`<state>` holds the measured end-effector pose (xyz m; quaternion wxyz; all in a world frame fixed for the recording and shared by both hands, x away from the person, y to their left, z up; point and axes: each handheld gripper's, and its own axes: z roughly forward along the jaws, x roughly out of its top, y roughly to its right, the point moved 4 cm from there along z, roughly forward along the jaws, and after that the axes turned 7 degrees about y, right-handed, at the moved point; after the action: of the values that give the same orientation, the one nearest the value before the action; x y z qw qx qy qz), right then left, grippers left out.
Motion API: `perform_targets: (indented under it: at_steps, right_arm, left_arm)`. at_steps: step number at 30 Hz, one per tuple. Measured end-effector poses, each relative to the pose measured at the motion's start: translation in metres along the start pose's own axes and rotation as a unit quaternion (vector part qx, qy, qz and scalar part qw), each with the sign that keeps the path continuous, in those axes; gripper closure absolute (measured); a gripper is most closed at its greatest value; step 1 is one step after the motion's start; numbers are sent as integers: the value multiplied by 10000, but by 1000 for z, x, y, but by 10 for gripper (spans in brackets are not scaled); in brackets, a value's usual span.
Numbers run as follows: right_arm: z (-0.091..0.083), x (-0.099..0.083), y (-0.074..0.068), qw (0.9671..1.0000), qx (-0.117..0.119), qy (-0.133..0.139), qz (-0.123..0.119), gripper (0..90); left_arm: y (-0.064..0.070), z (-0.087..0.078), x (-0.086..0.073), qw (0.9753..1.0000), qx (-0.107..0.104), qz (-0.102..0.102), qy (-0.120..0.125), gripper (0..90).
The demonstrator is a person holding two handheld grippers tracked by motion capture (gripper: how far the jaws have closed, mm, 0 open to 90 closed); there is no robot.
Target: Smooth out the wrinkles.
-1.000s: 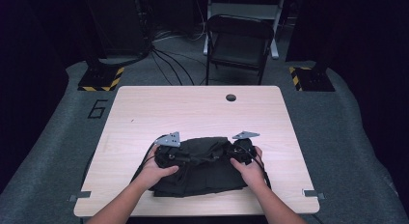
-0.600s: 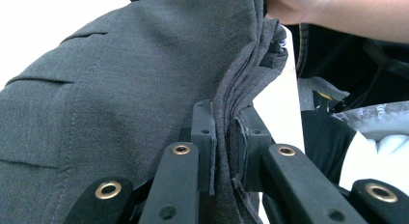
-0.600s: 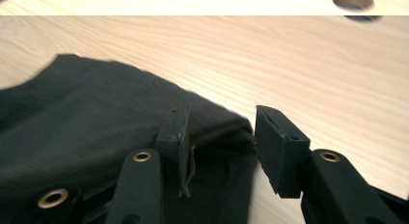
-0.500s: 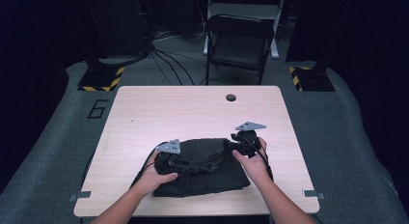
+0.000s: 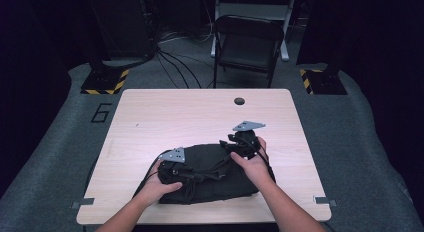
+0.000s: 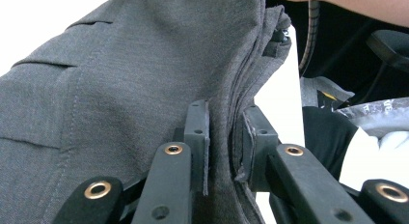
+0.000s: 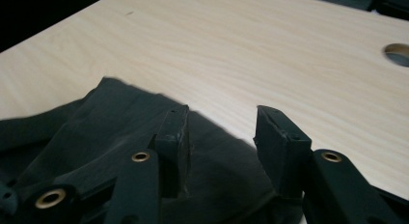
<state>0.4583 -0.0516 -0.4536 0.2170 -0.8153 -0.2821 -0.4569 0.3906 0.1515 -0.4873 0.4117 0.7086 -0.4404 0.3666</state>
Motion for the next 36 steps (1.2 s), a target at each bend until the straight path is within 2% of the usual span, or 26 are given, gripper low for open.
perform_targets:
  at_steps: [2, 4, 7, 11, 17, 19, 20, 22, 23, 26, 29, 30, 36]
  right_arm:
    - [3, -6, -5, 9999, 81, -64, -66, 553]
    - [3, -14, -8, 9998, 128, -172, -40, 553]
    - [1, -24, -6, 9996, 149, -229, -6, 556]
    - [-6, -39, -2, 9994, 151, -297, -33, 554]
    - [-9, -57, -2, 9987, 167, -451, -141, 550]
    - [-9, -61, -3, 9985, 191, -495, -162, 550]
    - [-8, -63, -3, 9981, 207, -520, -272, 549]
    - [-9, -66, -3, 9977, 215, -545, -336, 548]
    - [-9, -67, -3, 9977, 198, -560, -315, 549]
    - [-10, -70, -1, 9975, 164, -603, -329, 549]
    - [-10, -73, -1, 9976, 149, -595, -315, 549]
    - [-11, -73, -1, 9976, 140, -618, -267, 549]
    - [-13, -72, -5, 9978, 143, -523, -380, 544]
  left_arm:
    - [2, -2, 0, 10000, -37, -39, -60, 715]
    - [3, -5, 0, 9999, 38, 2, -108, 688]
    - [4, -14, -2, 9998, 169, 25, -69, 616]
    - [0, -28, -6, 9994, 325, -76, -45, 564]
    - [-6, -38, -7, 9981, 561, -217, 90, 541]
    - [-7, -40, -6, 9982, 551, -214, 133, 531]
    - [-7, -41, -6, 9982, 542, -197, 130, 526]
    - [-6, -43, -5, 9982, 550, -172, 162, 513]
    - [-7, -46, -5, 9979, 598, -161, 176, 513]
    - [-11, -52, -6, 9963, 800, -220, 231, 499]
    - [-16, -56, -11, 9940, 1047, -263, 158, 499]
    - [-18, -56, -13, 9933, 1106, -304, 140, 498]
    - [-26, -51, -28, 9891, 1397, -471, -10, 485]
